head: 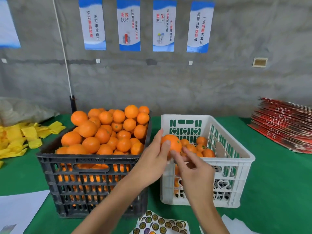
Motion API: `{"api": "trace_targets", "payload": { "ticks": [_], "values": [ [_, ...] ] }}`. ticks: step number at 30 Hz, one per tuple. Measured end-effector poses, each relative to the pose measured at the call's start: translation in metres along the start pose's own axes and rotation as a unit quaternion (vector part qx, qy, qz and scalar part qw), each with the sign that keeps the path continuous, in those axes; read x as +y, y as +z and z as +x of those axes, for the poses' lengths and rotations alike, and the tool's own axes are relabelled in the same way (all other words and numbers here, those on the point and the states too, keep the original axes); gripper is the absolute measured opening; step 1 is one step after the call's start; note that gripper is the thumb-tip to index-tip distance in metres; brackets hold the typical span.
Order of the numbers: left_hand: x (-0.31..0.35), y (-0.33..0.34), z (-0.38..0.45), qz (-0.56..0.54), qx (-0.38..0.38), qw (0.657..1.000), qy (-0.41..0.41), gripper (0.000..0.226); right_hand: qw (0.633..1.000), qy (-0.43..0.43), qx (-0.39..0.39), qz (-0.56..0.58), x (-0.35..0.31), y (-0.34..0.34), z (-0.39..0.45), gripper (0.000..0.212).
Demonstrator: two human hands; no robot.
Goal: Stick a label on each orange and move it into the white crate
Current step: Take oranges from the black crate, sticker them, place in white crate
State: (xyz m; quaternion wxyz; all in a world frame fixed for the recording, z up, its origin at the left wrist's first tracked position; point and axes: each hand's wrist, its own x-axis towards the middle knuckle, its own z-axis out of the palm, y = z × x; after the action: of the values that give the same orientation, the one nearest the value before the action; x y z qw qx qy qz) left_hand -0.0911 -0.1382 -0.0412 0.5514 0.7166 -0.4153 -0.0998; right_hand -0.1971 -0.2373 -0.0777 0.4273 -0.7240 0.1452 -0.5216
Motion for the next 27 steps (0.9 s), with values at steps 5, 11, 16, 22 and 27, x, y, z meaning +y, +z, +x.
{"api": "trace_targets", "payload": {
  "ticks": [5,11,16,22,27],
  "values": [
    [0.005,-0.03,0.062,0.157,0.017,0.985,0.072,0.052,0.987,0.064,-0.036,0.144,-0.005,0.012,0.033,0.046],
    [-0.049,-0.099,0.113,0.426,-0.02,0.886,-0.18,0.056,0.988,0.098,-0.057,0.107,0.019,0.014,0.001,0.03],
    [-0.073,-0.105,0.12,0.56,-0.147,0.771,-0.265,0.055,0.986,0.128,-0.042,0.103,0.027,0.019,-0.013,0.022],
    [-0.073,-0.111,0.118,0.458,-0.061,0.849,-0.255,0.034,0.985,0.128,-0.051,0.106,0.028,0.018,-0.023,0.023],
    [-0.044,-0.101,0.106,0.338,0.125,0.93,-0.077,0.056,0.984,0.122,-0.066,0.114,0.027,0.018,-0.021,0.022]
  ]
}}
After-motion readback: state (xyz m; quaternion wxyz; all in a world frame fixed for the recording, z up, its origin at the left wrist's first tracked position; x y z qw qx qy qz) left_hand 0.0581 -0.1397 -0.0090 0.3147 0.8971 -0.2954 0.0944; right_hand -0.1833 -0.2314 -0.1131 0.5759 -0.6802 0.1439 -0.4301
